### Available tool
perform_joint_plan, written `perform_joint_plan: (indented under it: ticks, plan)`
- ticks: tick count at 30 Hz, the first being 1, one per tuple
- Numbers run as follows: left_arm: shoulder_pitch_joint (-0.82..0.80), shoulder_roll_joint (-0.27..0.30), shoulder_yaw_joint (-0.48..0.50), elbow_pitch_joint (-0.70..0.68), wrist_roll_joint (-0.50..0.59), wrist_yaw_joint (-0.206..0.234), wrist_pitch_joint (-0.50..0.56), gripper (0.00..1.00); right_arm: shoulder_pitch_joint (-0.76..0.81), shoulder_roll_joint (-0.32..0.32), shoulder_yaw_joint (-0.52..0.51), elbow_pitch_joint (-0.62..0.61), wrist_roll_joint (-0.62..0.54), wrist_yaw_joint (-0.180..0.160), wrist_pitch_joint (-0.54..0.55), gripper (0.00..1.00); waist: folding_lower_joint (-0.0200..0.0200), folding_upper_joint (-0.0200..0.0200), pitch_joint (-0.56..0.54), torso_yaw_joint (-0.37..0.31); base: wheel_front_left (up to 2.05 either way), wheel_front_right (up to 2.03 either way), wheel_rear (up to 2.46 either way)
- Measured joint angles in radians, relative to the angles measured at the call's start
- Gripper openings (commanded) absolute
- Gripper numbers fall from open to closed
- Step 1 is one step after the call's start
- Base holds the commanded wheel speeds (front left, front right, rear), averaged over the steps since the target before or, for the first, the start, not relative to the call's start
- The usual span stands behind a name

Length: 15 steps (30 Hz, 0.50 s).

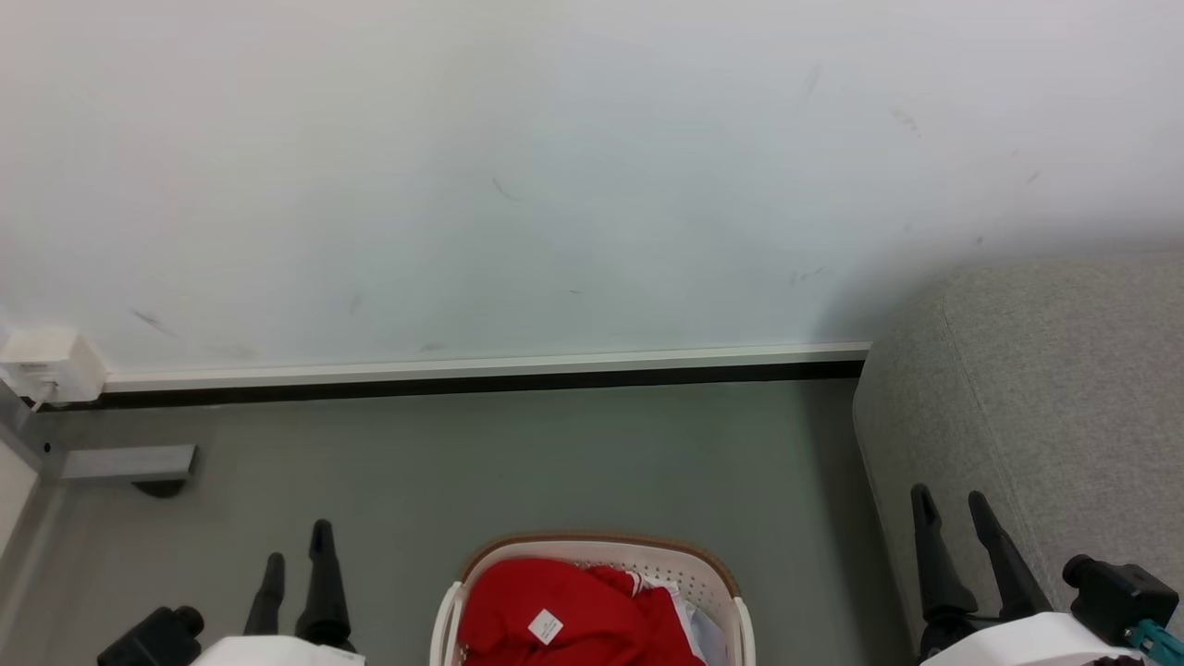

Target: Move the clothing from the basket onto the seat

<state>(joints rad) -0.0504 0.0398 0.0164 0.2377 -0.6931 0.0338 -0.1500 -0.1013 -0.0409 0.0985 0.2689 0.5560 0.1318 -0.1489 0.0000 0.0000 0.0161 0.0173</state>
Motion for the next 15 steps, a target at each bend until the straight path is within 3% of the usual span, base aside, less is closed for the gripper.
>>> perform_joint_plan:
  ticks: [15]
  plan:
    - [0.009, 0.002, -0.001, 0.003, 0.18, -0.008, -0.036, 1.0, -0.006, -0.002, -0.007, 0.04, -0.12, 0.0, -0.037, 1.0, 0.0, 0.0, 0.0, 0.002, 0.0, 0.0, 0.0]
